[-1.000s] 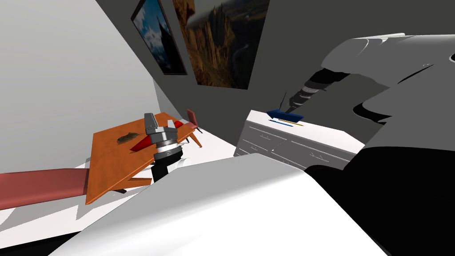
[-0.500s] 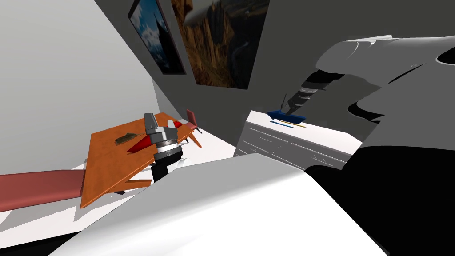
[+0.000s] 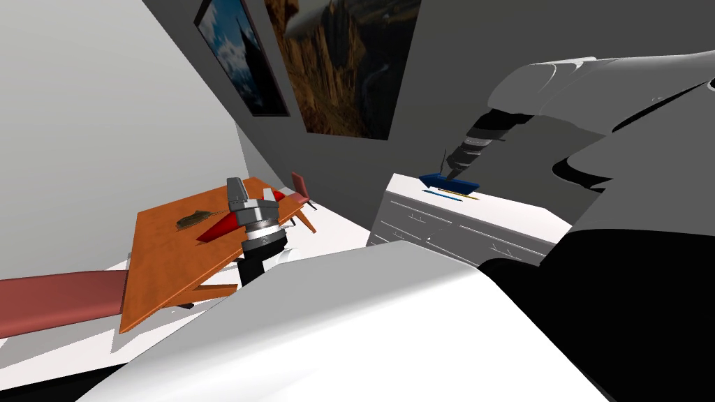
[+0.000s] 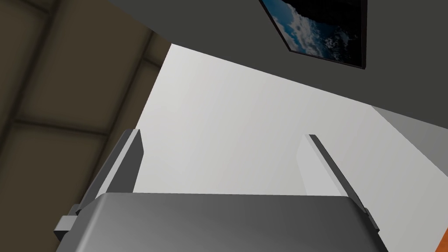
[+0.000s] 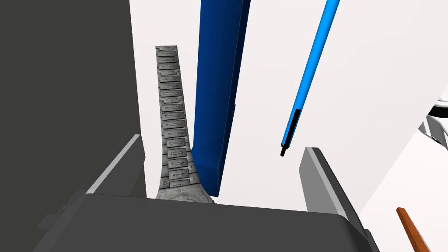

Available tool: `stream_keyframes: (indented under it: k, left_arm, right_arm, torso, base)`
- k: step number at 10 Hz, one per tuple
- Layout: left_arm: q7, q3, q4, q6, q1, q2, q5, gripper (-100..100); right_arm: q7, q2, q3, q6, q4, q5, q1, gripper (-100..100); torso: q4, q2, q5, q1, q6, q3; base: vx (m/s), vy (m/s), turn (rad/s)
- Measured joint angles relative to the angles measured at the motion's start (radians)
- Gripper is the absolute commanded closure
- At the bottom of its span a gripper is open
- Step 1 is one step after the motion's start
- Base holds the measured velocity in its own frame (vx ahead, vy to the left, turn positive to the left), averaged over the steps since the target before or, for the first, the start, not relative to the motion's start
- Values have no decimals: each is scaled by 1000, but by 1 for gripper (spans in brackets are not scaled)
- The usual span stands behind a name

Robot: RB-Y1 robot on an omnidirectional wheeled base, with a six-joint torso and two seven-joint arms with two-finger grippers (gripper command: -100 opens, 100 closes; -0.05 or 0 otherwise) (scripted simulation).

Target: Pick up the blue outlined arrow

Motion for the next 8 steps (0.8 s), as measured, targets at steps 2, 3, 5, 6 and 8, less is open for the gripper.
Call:
stream_keyframes:
  k: [2, 3, 5, 6, 8]
  left_arm:
    - [0, 0, 0, 0, 0, 0, 0, 0]
    - [0, 0, 0, 0, 0, 0, 0, 0]
    - [0, 0, 0, 0, 0, 0, 0, 0]
    - [0, 0, 0, 0, 0, 0, 0, 0]
    - [0, 0, 0, 0, 0, 0, 0, 0]
  right_arm:
    - [55, -61, 60, 23, 61, -64, -18, -100]
    - [60, -63, 90, 25, 58, -92, -24, -100]
    - [82, -93, 152, 59, 33, -138, -37, -100]
    - [99, -121, 181, 78, 25, -172, -62, -100]
    - [102, -119, 241, 81, -1, -228, -87, -100]
  torso:
    - [-1, -1, 0, 0, -1, -1]
    - [-2, -1, -2, 0, -1, -2]
    - [-4, -3, -2, 3, -4, -3]
    - [-5, -5, -2, 5, -5, -5]
    - [-5, -5, -2, 5, -4, -5]
  base:
    - [12, -7, 4]
    - [0, 0, 0]
    - [16, -14, -85]
    - [12, -4, 36]
    - [3, 2, 4]
